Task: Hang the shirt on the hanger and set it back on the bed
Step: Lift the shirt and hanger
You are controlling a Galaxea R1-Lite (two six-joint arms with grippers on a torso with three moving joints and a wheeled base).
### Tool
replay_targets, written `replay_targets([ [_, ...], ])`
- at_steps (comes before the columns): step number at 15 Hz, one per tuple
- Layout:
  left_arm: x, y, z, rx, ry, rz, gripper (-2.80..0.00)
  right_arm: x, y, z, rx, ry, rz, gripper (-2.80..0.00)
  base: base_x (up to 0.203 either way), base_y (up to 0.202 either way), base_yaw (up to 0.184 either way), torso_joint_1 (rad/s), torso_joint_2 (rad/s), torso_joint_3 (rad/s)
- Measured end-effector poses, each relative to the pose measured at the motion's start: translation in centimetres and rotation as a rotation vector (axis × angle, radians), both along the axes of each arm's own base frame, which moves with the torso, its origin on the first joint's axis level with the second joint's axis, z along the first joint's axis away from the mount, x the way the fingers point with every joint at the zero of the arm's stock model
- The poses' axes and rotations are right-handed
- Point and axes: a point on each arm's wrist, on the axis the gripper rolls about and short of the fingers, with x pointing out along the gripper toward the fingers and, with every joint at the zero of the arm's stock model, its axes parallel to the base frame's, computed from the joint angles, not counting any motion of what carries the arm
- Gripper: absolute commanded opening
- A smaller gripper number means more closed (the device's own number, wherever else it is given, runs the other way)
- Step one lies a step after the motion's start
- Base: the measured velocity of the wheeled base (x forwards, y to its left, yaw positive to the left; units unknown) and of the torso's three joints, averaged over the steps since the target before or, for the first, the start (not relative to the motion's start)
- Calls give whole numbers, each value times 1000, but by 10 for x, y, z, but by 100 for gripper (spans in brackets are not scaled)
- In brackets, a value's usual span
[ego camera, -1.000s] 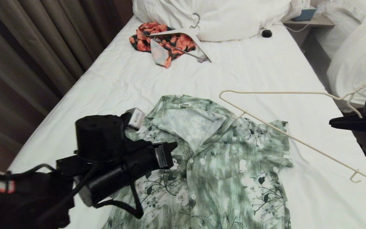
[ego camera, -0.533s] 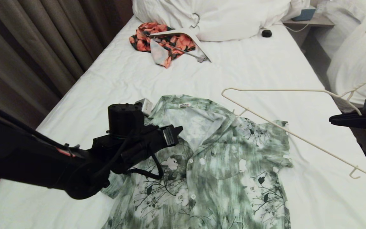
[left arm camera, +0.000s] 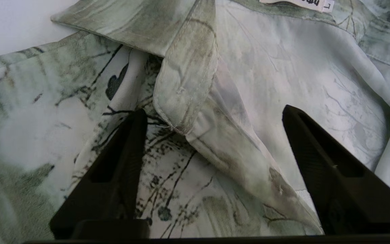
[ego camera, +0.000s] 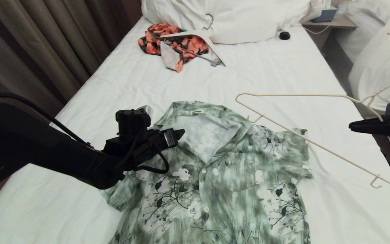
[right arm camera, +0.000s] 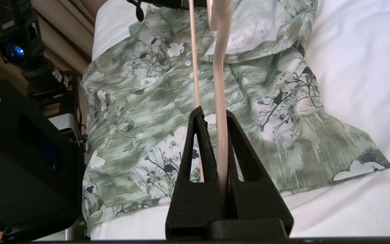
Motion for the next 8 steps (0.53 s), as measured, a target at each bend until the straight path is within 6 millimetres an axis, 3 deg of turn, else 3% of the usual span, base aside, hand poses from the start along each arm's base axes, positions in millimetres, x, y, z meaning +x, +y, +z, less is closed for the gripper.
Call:
replay_targets([
  [5, -22, -3, 12, -7, -12, -38, 0, 2, 0, -1, 1, 3, 2, -280, 0, 0, 0, 0, 0, 0],
  [8, -17, -7, 11, -10, -13, -50, 0, 2, 0, 0, -1, -2, 2, -280, 0, 0, 0, 0, 0, 0],
])
